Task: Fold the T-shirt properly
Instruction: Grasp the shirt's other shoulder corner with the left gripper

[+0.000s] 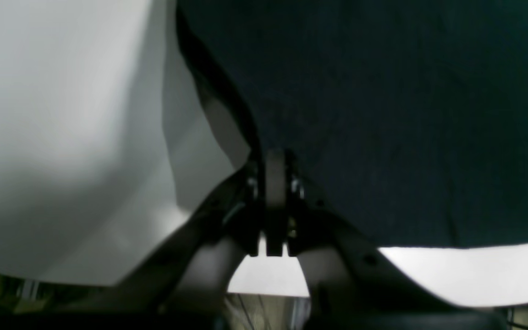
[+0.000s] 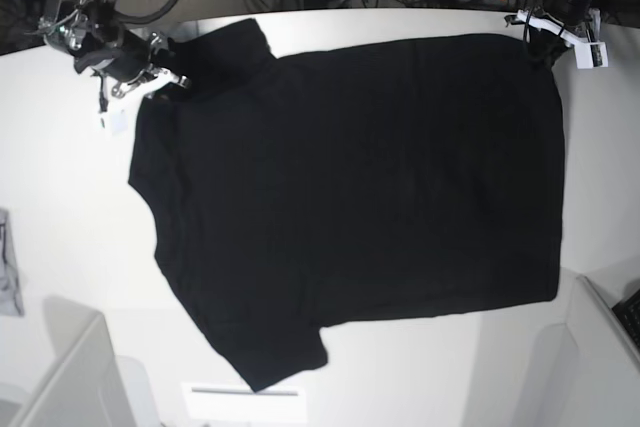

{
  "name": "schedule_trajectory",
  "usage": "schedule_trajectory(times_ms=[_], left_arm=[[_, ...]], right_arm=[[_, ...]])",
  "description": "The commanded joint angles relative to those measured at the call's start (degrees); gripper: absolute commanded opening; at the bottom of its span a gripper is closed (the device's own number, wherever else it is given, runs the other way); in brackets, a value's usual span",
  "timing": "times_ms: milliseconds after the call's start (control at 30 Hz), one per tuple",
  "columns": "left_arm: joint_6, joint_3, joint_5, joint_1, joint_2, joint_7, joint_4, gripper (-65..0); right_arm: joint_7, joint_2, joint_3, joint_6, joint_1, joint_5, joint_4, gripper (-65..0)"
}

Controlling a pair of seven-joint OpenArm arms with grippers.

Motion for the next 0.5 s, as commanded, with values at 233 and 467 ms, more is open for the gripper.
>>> schedule_trajectory(times_ms=[233,467], left_arm=[[-0.45,-8.06,-1.05,-7.0,1.11,8.17,2.83,-65.0],[-0.45,-8.15,-1.05,-9.03,1.19,9.32,3.0,-65.0]], right_arm=[[-1.64,0.53,0.32,0.2,4.5,0.31,0.97,-65.0],[-3.05,0.62,0.32,0.2,8.28,0.31,0.71,-65.0]])
